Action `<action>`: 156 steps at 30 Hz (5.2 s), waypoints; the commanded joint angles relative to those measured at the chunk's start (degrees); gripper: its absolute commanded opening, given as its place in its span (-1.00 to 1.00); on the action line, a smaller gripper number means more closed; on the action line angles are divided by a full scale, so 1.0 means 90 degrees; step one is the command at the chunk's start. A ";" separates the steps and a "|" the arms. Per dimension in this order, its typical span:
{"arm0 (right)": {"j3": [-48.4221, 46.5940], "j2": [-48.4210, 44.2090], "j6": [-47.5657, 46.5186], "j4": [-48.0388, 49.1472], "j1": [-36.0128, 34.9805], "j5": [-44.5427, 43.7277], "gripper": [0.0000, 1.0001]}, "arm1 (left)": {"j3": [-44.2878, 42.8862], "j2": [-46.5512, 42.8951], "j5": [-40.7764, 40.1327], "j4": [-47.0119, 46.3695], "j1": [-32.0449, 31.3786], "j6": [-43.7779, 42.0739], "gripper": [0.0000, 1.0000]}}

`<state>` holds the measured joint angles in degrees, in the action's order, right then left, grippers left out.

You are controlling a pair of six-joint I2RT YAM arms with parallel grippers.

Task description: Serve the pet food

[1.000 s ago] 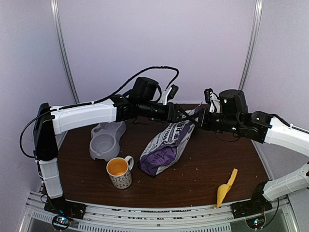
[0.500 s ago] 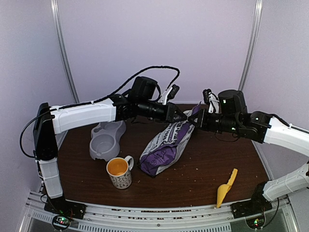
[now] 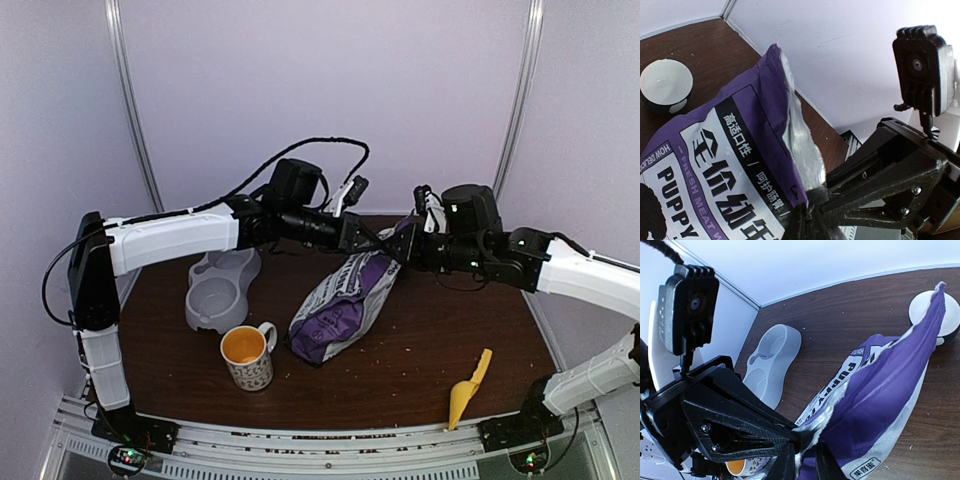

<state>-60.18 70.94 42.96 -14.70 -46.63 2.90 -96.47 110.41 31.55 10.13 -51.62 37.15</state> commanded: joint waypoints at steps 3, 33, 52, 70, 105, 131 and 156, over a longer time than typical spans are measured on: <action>-0.0255 0.0331 0.0400 0.0104 -0.0040 -0.0155 -0.73 | 0.0162 -0.0356 0.0410 -0.0582 -0.0085 -0.0099 -1.00; -0.1071 0.1184 -0.0002 -0.3059 -0.0229 -0.2456 -1.00 | 0.0781 -0.1482 -0.1984 -0.0726 -0.0577 -0.1494 -1.00; 0.0057 -0.0579 0.0200 -0.1281 0.0039 -0.0955 -0.69 | 0.0788 -0.1793 -0.1558 -0.0817 -0.0583 -0.1234 -1.00; 0.0601 -0.1359 0.1818 0.0732 -0.0145 0.0440 -0.20 | 0.1031 -0.1732 -0.1336 -0.0697 -0.0786 -0.1031 -1.00; 0.0404 -0.0649 0.1579 0.0287 -0.0199 0.0350 -1.00 | 0.0891 -0.1705 -0.1612 -0.0341 -0.0928 -0.1403 -1.00; 0.0579 -0.0924 0.1064 0.0202 -0.0268 0.0146 -1.00 | -0.0363 -0.0785 -0.2393 0.1383 -0.0969 -0.1398 -0.77; 0.0303 -0.0070 0.0471 -0.2472 -0.0651 -0.1771 -1.00 | 0.0379 -0.1545 -0.5464 0.0703 -0.1716 -0.2653 -1.00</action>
<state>-62.04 68.25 48.10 -24.56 -53.39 -5.61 -93.25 101.14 -8.21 19.53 -66.85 16.19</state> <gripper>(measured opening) 0.002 0.004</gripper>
